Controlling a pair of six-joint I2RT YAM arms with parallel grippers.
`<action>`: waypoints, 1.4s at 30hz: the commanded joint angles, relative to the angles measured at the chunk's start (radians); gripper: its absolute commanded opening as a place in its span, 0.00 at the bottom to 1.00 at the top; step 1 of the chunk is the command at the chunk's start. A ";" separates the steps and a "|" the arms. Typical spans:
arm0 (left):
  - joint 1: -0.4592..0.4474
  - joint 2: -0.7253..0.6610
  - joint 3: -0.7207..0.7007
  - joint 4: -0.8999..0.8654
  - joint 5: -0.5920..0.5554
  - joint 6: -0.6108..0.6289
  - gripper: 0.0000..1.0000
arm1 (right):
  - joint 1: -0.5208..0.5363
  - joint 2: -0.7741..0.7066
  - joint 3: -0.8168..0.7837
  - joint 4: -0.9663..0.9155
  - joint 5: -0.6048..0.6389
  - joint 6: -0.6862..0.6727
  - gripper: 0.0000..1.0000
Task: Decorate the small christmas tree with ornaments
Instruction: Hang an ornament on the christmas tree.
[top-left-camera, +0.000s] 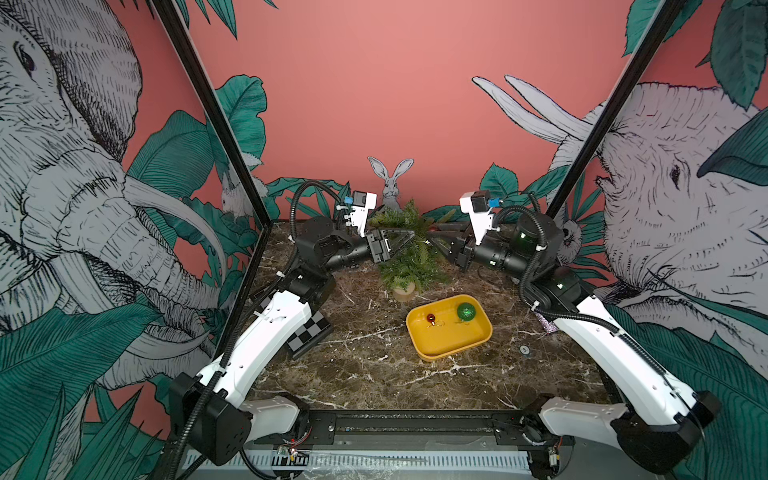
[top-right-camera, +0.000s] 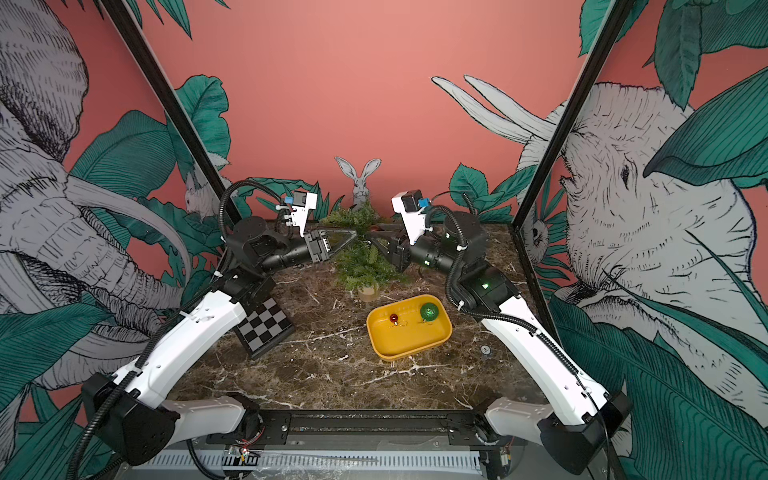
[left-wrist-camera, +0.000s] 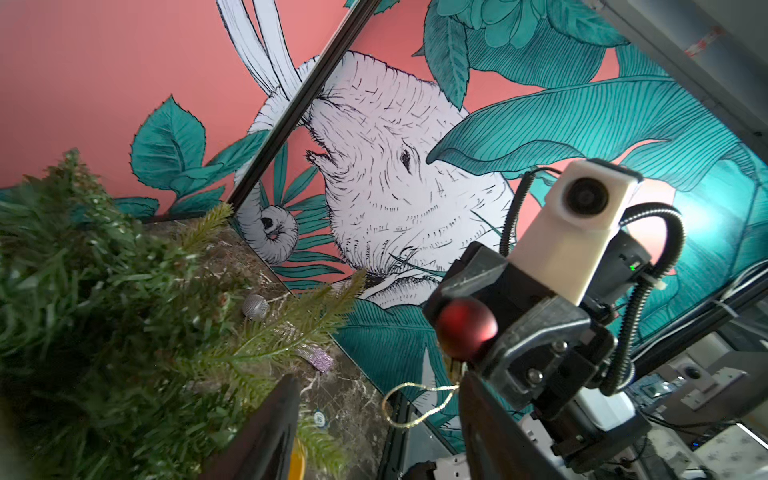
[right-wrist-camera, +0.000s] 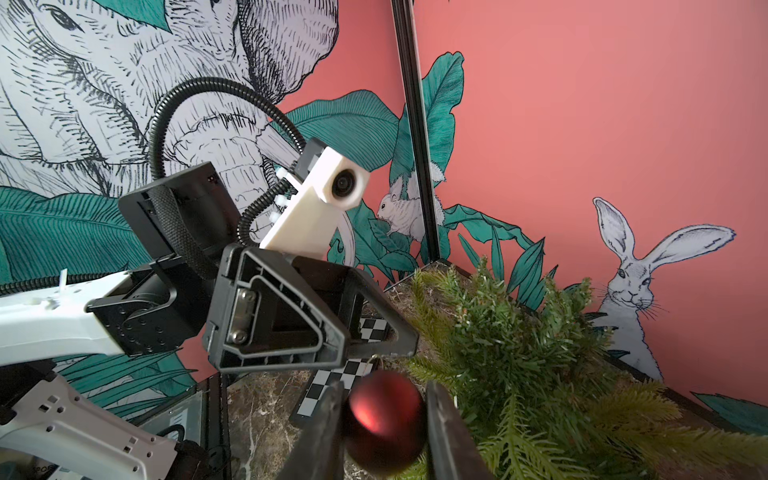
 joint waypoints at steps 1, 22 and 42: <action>-0.003 0.002 0.009 0.080 0.031 -0.043 0.49 | 0.004 -0.009 -0.010 0.068 -0.010 -0.021 0.29; 0.010 0.005 0.047 0.046 0.010 0.027 0.00 | 0.010 0.011 -0.075 0.194 0.057 -0.117 0.29; 0.060 0.062 0.129 -0.082 -0.082 0.131 0.00 | 0.015 0.136 0.024 0.185 0.162 -0.152 0.29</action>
